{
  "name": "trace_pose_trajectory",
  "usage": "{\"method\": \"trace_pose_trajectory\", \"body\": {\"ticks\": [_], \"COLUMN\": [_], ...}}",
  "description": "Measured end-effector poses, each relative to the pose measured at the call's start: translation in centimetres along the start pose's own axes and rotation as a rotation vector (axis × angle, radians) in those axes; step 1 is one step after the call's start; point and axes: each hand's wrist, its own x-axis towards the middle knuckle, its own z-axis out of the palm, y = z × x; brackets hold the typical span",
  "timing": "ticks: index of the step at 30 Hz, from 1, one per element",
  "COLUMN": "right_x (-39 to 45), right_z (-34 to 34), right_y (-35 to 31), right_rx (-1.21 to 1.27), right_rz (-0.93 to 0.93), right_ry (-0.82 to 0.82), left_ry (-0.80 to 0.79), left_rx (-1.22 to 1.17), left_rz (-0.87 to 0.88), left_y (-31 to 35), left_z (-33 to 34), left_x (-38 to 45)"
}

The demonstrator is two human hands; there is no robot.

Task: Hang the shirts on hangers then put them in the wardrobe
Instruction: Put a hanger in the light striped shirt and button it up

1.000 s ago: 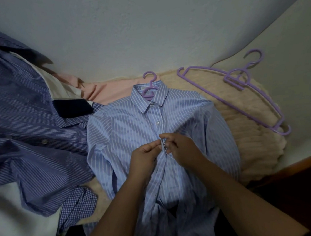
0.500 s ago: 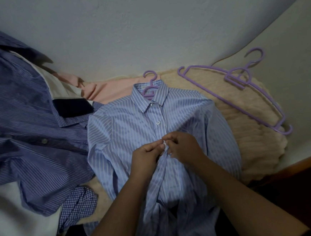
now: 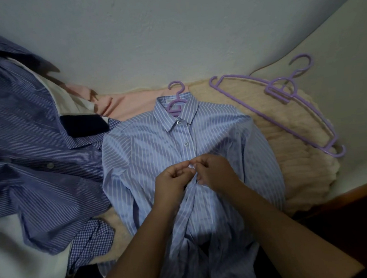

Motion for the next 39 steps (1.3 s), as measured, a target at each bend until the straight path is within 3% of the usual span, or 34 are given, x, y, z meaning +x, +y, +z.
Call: {"method": "trace_pose_trajectory", "body": {"ticks": [6,11,18,23,26,33,39], "right_x": [0.3,0.3,0.4,-1.0,-2.9,-7.4,-7.9], "right_z": [-0.2,-0.3,-0.4,-1.6,-2.7,-3.9,-3.8], "right_y": [-0.1,0.3,0.2,-0.5,-0.3,1.4,1.9], "right_rx": [0.084,0.109,0.035,-0.054,-0.256,-0.288,-0.566], "right_rz": [0.07,0.041,-0.134,-0.125,-0.127,-0.129,0.016], "right_ry": [-0.02,-0.015,-0.005,-0.03,-0.031,0.174,-0.014], "left_ry": [-0.06,-0.016,-0.137,-0.082,-0.054,0.11,0.143], "left_rx": [-0.033,-0.039,-0.098,0.142,0.191,0.36,0.512], "left_rz": [-0.009,-0.056,-0.373,-0.272,-0.226,-0.007,0.01], "left_y": [0.0,0.0,2.8,3.0,2.3,1.3,0.1], "left_z": [-0.1,-0.3,-1.0,-1.3,-1.8,-2.5,-3.0], "left_x": [0.2,0.4,2.2,0.7,-1.3,-6.3,-8.1]}}
